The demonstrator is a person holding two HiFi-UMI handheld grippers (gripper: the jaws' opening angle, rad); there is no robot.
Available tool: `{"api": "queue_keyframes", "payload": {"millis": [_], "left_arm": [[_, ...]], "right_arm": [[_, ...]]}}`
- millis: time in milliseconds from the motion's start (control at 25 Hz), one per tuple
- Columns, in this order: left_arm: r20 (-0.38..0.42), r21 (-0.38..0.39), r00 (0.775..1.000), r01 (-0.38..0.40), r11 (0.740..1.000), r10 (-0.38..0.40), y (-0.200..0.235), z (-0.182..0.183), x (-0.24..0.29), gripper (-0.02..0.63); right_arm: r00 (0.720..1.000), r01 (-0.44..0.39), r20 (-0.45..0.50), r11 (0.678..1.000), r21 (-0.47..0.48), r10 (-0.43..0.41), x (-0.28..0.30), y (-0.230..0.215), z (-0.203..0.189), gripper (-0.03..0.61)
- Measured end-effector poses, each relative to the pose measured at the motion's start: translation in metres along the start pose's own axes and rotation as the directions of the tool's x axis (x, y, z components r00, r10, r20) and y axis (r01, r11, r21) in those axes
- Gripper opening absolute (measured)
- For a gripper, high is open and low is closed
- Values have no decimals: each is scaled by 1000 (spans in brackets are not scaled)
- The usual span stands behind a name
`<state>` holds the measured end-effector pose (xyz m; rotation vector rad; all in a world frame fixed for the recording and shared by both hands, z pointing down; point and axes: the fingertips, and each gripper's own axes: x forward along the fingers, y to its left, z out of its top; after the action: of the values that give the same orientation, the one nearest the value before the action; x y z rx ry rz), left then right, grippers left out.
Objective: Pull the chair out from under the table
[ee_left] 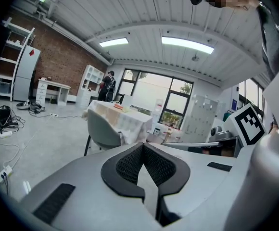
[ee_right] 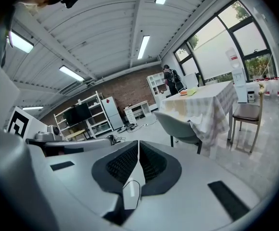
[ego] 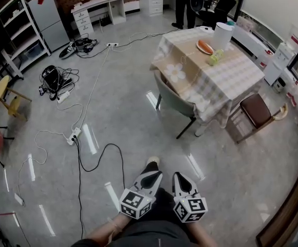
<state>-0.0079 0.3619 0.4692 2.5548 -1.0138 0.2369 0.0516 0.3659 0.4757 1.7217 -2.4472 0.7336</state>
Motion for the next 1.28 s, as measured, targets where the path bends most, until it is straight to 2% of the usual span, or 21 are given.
{"api": "queue_keyframes", "payload": {"millis": [400,640,1280], "left_arm": [[1,-8,1000,-23,1000,23,23,16,24,9],[-3,3,1000,-20,1000,20,36,33,44,9],[-18,64,1000,1,998,0,105,95,123,9]], "right_arm": [[999,-33,-1,999,3,33,28,-9,17,17],[1000,-13,28,1000,15,13,51,-28,42,17],[997,41,71,998,47,-44,139,-82,107,17]]}}
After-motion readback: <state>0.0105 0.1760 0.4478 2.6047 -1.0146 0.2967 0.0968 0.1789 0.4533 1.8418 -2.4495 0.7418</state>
